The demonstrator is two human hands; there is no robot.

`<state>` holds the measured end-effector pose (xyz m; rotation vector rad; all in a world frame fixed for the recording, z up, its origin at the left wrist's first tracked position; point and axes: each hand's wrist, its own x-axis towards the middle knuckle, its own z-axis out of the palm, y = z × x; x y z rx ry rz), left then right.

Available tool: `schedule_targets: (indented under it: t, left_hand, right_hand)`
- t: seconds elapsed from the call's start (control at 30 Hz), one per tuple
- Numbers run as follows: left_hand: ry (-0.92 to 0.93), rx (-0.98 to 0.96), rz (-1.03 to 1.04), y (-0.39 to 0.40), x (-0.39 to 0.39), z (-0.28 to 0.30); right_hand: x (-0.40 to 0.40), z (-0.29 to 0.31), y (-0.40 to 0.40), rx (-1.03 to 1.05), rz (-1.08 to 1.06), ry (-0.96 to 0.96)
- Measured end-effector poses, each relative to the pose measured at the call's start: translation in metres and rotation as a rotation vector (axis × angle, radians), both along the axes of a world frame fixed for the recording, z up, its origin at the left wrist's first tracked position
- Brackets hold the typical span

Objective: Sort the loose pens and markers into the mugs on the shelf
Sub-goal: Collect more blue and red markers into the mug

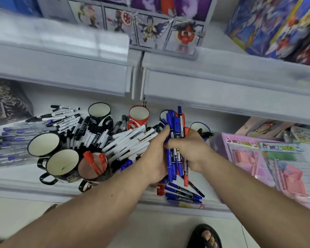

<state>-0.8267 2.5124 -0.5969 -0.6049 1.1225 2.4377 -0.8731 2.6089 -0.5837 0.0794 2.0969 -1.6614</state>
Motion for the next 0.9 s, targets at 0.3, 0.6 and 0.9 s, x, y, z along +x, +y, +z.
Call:
schedule_targets:
  t: [0.3, 0.6, 0.9]
  left_hand:
    - [0.024, -0.048, 0.011, -0.033, 0.025, 0.008]
    - [0.064, -0.111, 0.109, -0.069, 0.033, 0.001]
    - [0.068, -0.018, 0.114, -0.098, 0.038, -0.014]
  right_hand:
    - [0.031, -0.005, -0.057, 0.168, -0.103, 0.253]
    - [0.034, -0.007, -0.093, 0.682, -0.063, 0.510]
    - [0.036, -0.028, -0.112, 0.284, -0.161, 0.509]
